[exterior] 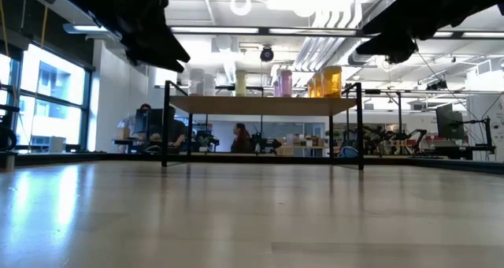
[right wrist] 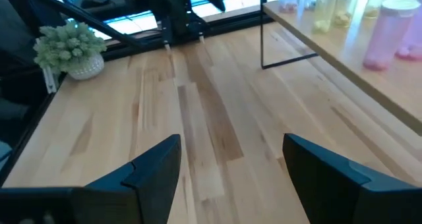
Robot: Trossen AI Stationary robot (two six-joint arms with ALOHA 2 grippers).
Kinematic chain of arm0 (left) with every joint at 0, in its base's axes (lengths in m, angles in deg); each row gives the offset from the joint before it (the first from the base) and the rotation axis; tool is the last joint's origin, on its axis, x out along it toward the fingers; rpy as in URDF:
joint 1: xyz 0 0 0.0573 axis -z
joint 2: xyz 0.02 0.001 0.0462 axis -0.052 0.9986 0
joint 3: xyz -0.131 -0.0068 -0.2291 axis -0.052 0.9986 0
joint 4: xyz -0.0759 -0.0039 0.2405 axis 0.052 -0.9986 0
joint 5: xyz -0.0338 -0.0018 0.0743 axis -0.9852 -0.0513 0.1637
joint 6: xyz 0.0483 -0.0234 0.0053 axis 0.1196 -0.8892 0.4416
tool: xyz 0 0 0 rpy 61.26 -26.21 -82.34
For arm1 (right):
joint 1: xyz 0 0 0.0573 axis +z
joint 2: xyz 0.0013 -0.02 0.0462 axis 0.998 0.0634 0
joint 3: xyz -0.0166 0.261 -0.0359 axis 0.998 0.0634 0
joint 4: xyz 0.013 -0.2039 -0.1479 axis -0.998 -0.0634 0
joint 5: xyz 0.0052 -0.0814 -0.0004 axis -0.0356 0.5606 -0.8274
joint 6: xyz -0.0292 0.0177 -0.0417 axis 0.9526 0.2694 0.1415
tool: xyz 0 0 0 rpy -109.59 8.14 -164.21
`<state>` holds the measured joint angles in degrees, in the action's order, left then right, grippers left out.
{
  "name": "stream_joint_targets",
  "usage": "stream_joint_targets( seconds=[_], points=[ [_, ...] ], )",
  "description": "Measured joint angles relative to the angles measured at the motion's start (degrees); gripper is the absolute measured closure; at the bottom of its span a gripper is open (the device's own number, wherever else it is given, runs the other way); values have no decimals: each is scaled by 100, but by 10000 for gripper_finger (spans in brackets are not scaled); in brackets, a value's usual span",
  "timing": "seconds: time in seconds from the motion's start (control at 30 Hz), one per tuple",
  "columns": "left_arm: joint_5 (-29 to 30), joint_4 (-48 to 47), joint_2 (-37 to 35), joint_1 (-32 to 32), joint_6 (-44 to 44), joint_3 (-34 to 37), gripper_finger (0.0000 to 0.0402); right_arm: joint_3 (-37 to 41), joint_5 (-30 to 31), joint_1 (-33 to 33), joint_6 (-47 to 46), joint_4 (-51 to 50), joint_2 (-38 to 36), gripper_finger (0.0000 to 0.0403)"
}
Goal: Pick and place medicine bottles onto shelf by color
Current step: Adjust the transparent pill bottle on the shelf
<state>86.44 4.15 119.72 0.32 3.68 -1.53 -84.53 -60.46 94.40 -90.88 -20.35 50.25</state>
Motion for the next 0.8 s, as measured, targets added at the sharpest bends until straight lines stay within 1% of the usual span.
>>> stream_joint_targets(
  seconds=[0.1, 0.27, 0.4, 0.5, 0.63, 0.8],
  points=[
    [576, 3, -119, 0, 284, 0, 110, 0, 159, -2, -5, 0, 0, 146],
    [1396, 0, -250, -23, 876, 0, 110, 0, 161, -4, 8, -2, 1, 146],
    [2032, -15, -249, -233, 1372, 0, 111, 0, 161, -4, 59, -2, 2, 146],
    [2398, -13, -249, -452, 1654, 0, 122, 0, 161, -4, 68, -4, 2, 146],
    [2426, -11, -247, -738, 2051, 0, 156, 0, 161, -4, 71, -7, 2, 146],
    [2131, 58, -242, -970, 2469, 0, 221, 0, 161, -4, 71, -17, 4, 146]
  ],
)
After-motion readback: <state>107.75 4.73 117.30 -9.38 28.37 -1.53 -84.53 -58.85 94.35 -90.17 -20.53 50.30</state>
